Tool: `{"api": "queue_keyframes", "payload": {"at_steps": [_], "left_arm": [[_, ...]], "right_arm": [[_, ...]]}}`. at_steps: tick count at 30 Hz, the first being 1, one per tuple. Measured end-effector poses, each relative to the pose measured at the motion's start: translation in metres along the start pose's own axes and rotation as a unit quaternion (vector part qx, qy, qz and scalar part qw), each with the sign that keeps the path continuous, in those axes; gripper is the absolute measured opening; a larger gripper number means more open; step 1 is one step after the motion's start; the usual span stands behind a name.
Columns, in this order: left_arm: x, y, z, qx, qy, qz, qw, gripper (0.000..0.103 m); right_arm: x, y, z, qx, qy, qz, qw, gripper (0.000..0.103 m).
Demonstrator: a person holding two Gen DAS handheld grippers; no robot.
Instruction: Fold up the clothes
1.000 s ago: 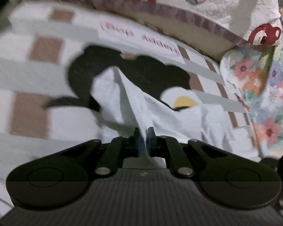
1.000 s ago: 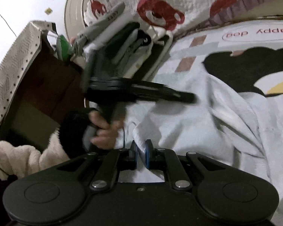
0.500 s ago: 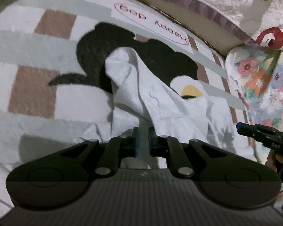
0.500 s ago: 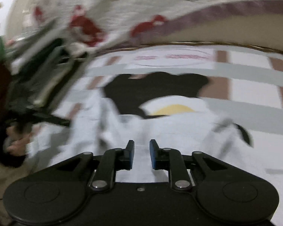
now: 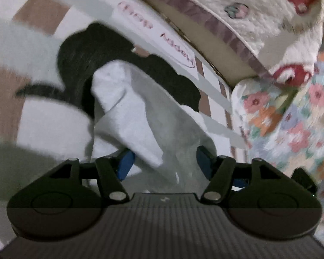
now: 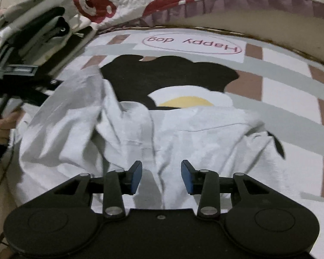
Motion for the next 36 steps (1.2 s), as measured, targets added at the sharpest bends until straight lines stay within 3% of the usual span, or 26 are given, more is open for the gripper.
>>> {"api": "queue_keyframes", "payload": {"at_steps": [3,7,10,12,15,18,20,22,25,26,27,29,32,34,36], "left_arm": [[0.001,0.001,-0.012,-0.002,0.022,-0.004,0.9997,0.063],[0.002,-0.005,-0.012,-0.033,0.010,-0.008,0.9994,0.066],[0.001,-0.009,-0.013,-0.058,0.007,-0.010,0.9982,0.068],[0.000,-0.011,-0.018,-0.072,0.018,-0.006,0.9972,0.074],[0.000,-0.008,-0.028,-0.048,0.046,-0.015,0.9977,0.075],[0.002,-0.002,-0.027,-0.012,0.045,-0.031,0.9984,0.075],[0.004,0.004,-0.022,0.007,0.040,-0.023,0.9989,0.075],[0.005,0.007,-0.014,0.000,0.021,-0.013,0.9997,0.074],[0.004,0.011,-0.006,0.001,0.012,-0.005,0.9999,0.069],[0.003,0.013,-0.006,0.010,0.018,0.002,0.9998,0.059],[0.002,0.015,-0.006,0.019,0.024,0.009,0.9995,0.043],[0.001,0.019,-0.006,0.037,0.036,0.023,0.9984,0.023],[-0.013,0.011,-0.018,0.062,0.071,0.029,0.9951,0.011],[-0.022,0.006,-0.027,0.079,0.095,0.032,0.9917,0.009],[-0.040,-0.002,-0.031,0.062,0.092,0.050,0.9926,0.009]], "right_arm": [[-0.003,0.009,0.007,0.005,-0.008,0.012,1.000,0.045],[-0.007,0.025,0.016,-0.067,-0.029,0.035,0.997,0.045],[-0.005,0.020,0.020,-0.053,-0.026,0.017,0.998,0.045],[-0.004,0.014,0.022,-0.037,-0.019,0.004,0.999,0.045],[-0.007,0.019,0.026,-0.031,-0.014,0.015,0.999,0.045],[-0.013,0.029,0.037,-0.076,-0.043,0.028,0.996,0.045],[-0.014,0.031,0.041,-0.066,-0.043,0.023,0.997,0.045],[-0.013,0.030,0.044,-0.044,-0.032,0.015,0.998,0.045],[-0.009,0.025,0.042,0.003,0.005,0.004,1.000,0.047],[-0.009,0.023,0.040,0.023,0.020,0.001,1.000,0.048],[-0.008,0.022,0.037,0.048,0.041,0.002,0.998,0.048],[-0.009,0.024,0.029,0.100,0.091,0.010,0.991,0.056],[-0.014,0.029,0.020,0.139,0.154,0.017,0.978,0.056],[-0.017,0.031,0.019,0.149,0.168,0.024,0.974,0.056],[-0.021,0.029,0.023,0.147,0.167,0.031,0.974,0.056]]}}
Point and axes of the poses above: each gripper's, at about its wrist camera, not at the fingertips, and y roughly the way its jaws point, z to its left, x to its top, the point moved 5 cm from there along y, roughly the way its jaws point, and after that the axes turned 13 degrees about z, right-handed, at the moved point
